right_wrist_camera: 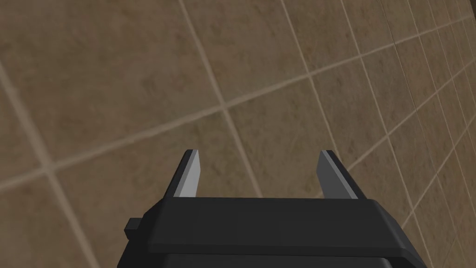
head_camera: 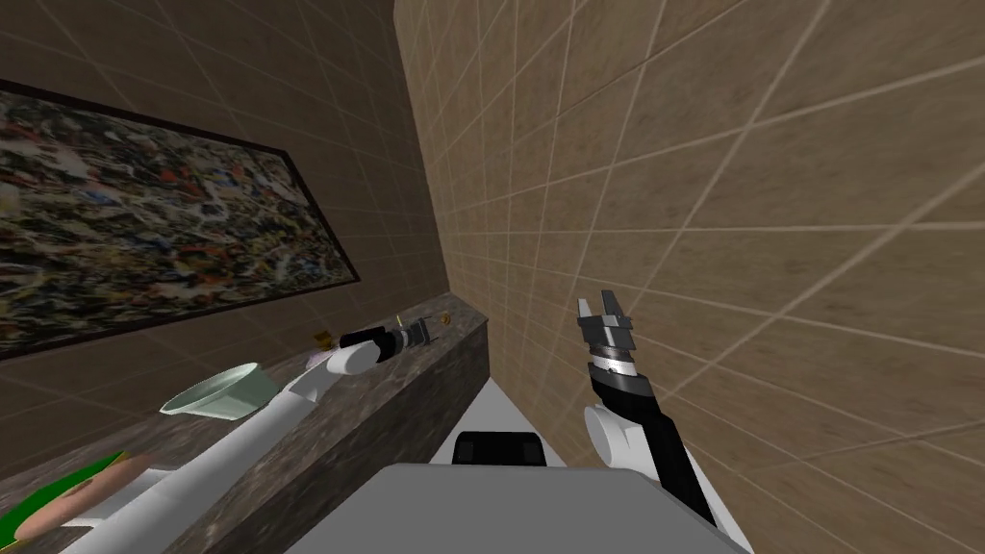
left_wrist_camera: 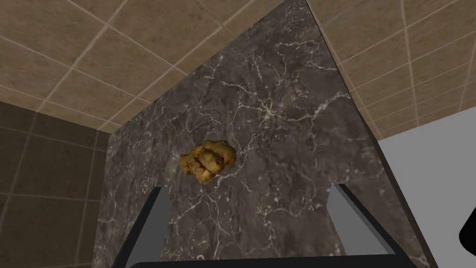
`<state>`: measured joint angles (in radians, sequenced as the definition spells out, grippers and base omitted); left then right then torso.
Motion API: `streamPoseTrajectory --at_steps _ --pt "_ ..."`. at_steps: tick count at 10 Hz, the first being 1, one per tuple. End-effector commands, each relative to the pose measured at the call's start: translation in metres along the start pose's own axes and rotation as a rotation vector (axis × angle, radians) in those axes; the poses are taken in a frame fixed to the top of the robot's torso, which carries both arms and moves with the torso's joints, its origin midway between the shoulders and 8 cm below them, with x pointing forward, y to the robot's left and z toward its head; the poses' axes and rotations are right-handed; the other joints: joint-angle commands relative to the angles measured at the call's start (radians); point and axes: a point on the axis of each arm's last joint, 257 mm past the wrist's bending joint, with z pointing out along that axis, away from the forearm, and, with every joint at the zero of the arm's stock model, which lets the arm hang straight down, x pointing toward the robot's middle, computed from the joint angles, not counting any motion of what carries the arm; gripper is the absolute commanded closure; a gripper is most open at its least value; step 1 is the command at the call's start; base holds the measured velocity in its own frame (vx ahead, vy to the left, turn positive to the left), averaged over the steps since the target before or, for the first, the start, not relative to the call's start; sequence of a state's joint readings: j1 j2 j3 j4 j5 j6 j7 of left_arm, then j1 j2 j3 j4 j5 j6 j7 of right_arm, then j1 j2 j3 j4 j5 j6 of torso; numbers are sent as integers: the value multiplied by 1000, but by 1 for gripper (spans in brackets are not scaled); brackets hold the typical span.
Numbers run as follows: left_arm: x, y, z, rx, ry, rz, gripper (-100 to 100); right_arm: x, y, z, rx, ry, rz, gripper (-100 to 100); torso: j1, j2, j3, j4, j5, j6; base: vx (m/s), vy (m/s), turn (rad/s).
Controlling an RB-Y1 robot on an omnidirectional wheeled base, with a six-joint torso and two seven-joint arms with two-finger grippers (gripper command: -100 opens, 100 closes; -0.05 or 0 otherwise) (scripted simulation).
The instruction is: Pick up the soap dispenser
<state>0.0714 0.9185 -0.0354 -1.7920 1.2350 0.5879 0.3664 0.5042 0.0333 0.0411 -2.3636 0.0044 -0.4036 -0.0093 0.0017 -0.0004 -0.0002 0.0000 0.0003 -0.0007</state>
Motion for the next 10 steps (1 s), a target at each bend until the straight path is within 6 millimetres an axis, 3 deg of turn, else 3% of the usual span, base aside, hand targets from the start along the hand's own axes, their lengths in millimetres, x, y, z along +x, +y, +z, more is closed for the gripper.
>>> streamPoseTrajectory --at_steps 1,2,4,5,6,7,8,9,10 --pt "-12 5 -6 -60 -34 -27 -100 0 0 0 0 0 0 0 0 0 0 0 0 0 15 11 -182" --pt "-32 14 -9 -105 -76 -79 -100 0 0 0 0 0 0 0 0 0 0 0 0 -1 19 11 -344" --pt "-34 13 -14 -130 -89 -77 -100 0 0 0 0 0 0 0 1 0 0 0 0 -2 11 12 -59" --pt "-58 23 -23 -188 -151 -122 -100 0 0 0 0 0 0 0 0 1 1 0 0 -2 18 5 -336" --pt "-57 20 -26 -194 -149 -129 -100 0 0 0 0 0 0 0 0 0 0 0 0 0 17 21 -199" --pt "-79 30 -35 -241 -207 -182 -100 0 0 0 0 0 0 0 1 0 0 0 0 -2 20 20 -277" --pt "-80 26 -40 -252 -215 -183 -100 0 0 0 0 0 0 0 1 0 0 0 0 -1 18 21 -182" --pt "-102 37 -51 -296 -276 -237 -100 0 0 0 0 0 0 0 1 0 0 0 0 -2 27 23 -323" --pt "-101 33 -56 -304 -279 -242 -100 0 0 0 0 0 0 0 1 0 0 0 0 -1 24 27 -155"
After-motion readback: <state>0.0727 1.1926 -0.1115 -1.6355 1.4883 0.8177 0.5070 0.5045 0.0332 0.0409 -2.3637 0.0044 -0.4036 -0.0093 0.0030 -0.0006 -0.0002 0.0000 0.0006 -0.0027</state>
